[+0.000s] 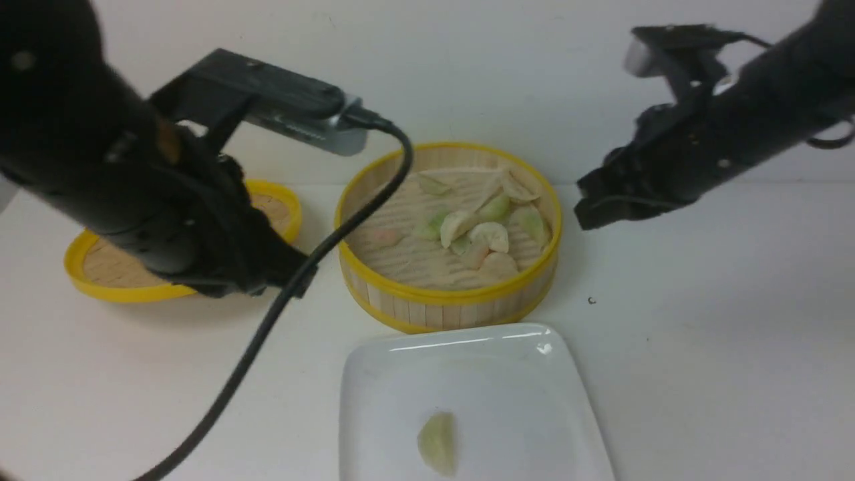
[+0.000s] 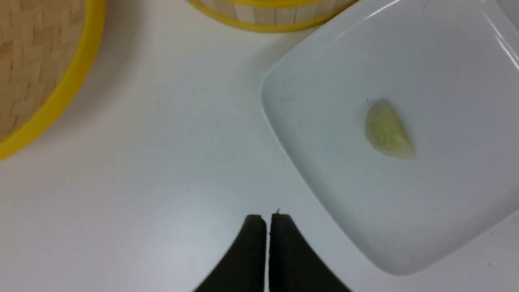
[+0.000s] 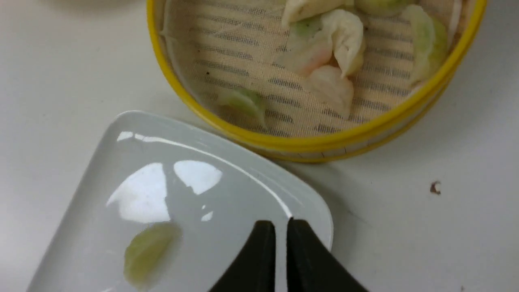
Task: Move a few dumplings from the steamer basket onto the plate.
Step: Use the right arm to grab a dumpling from inside the steamer, then use the right arm to put the dumpling into the plate
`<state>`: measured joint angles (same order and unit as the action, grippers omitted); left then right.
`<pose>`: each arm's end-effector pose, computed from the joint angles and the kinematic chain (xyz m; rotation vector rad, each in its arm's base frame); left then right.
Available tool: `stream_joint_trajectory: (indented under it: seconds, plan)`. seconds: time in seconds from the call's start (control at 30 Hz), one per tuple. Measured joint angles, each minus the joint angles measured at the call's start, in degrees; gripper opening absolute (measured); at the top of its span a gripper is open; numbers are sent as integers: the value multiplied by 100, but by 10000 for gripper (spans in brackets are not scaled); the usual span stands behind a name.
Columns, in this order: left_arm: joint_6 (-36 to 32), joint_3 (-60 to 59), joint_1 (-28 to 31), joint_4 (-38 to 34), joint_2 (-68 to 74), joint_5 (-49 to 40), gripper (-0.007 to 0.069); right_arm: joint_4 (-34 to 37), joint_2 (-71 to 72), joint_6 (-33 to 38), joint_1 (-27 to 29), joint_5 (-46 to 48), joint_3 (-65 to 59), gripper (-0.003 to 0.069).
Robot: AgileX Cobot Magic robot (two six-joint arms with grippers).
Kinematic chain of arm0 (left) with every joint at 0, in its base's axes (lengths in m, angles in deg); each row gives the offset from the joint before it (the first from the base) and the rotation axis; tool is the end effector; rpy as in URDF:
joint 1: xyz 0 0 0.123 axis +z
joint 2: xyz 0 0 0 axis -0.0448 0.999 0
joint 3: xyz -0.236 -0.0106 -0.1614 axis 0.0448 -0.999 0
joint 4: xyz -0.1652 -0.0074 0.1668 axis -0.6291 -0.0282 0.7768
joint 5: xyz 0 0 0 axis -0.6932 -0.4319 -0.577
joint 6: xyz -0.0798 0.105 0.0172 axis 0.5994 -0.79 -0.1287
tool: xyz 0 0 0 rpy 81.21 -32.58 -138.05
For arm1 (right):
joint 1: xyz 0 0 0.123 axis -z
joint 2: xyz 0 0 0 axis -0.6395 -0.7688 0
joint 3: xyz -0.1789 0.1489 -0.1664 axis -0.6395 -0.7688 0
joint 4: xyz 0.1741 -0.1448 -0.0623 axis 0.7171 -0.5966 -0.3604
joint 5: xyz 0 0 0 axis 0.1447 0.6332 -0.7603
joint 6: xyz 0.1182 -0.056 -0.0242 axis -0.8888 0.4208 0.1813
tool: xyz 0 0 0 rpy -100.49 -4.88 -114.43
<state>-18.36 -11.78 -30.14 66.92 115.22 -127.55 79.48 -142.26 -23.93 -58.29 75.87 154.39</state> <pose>0.2208 -0.1141 0.3191 0.5673 2.6122 -0.1610 0.3351 0.1628 0.2713 -0.6967 2.6005 0.5577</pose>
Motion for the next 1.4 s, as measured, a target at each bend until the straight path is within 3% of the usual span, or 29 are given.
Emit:
stream_joint_trajectory:
  seconds: [0.3,0.43,0.7,0.87,1.2,1.4]
  plan:
    - [118,-816,73,-5,-1322,-254,-6,-204,-2276,-362,-153,-76,1952,298]
    - [150,-830,73,44,-1735,-512,-6,-333,-2917,-576,-153,-83,2490,348]
    - [150,-830,73,228,-2195,-719,-6,-419,-3490,-746,-153,-254,2845,330]
    - [150,-830,73,256,-2283,-723,-6,-294,-3526,-782,-153,-142,2862,148]
    - [150,-830,73,276,-2290,-730,-6,-810,-2005,-1140,-153,1143,2840,151]
    - [161,-830,73,290,-2290,-737,-6,-816,-624,-1216,-384,1208,1579,151]
